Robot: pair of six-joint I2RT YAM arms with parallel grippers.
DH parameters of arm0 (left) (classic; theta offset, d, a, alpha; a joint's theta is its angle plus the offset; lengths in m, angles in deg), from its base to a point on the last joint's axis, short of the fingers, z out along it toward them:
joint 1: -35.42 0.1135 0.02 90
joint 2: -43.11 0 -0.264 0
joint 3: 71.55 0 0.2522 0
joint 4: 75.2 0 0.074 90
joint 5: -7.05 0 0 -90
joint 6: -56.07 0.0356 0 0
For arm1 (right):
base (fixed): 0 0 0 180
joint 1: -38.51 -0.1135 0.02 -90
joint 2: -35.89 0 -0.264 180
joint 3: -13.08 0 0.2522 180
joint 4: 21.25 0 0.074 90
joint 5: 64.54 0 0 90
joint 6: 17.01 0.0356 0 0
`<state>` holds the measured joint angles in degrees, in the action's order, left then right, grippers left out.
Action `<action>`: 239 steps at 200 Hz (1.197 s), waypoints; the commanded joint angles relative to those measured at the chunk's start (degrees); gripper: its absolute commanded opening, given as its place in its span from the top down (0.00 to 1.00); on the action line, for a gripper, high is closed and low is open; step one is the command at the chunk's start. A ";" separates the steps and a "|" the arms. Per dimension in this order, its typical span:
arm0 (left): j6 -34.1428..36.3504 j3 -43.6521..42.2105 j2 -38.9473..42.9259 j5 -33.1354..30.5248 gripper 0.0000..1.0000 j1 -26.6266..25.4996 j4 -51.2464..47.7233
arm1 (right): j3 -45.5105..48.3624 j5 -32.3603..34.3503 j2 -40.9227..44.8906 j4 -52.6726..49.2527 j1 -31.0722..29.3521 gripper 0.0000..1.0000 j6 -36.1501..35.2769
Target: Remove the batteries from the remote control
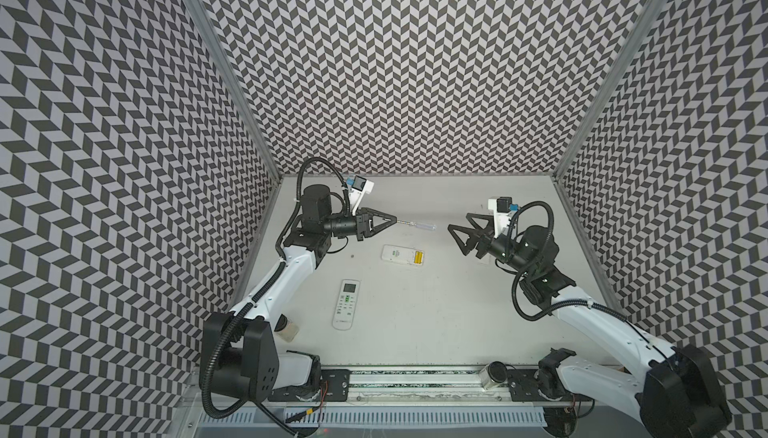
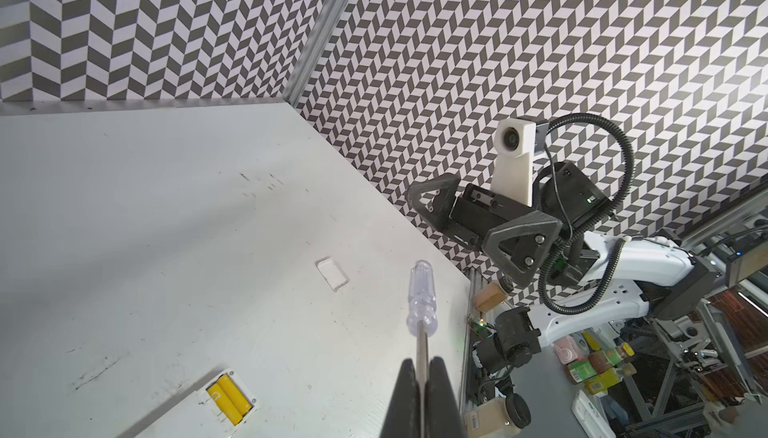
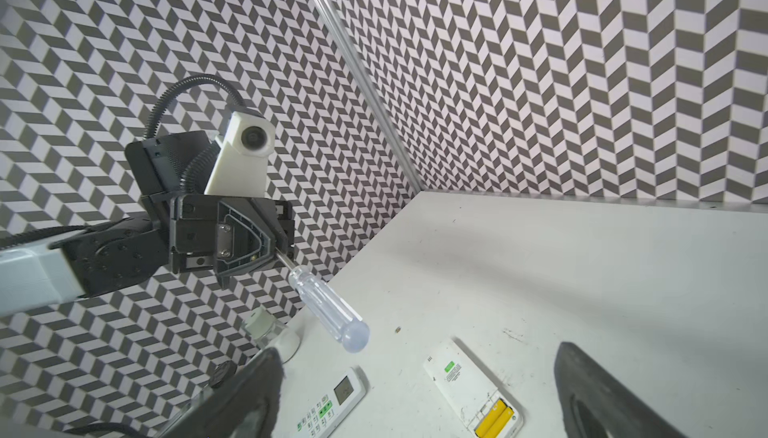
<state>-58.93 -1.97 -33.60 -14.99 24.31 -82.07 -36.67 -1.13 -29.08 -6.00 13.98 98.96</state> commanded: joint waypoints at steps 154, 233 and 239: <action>-18.69 -6.46 1.57 -1.99 1.00 -3.04 23.34 | -9.79 -28.43 -22.51 32.58 -0.76 0.31 15.96; -17.66 -6.50 1.22 -2.83 1.00 -3.40 22.00 | -11.95 -28.55 -26.81 41.55 -3.28 0.47 22.45; -17.47 -6.53 1.12 -2.86 1.00 -3.40 21.97 | -12.15 -28.39 -26.95 41.35 -3.28 0.49 22.33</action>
<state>-76.67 -7.99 -32.27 -17.39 21.38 -61.59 -47.40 -29.04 -54.87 29.45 10.87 118.37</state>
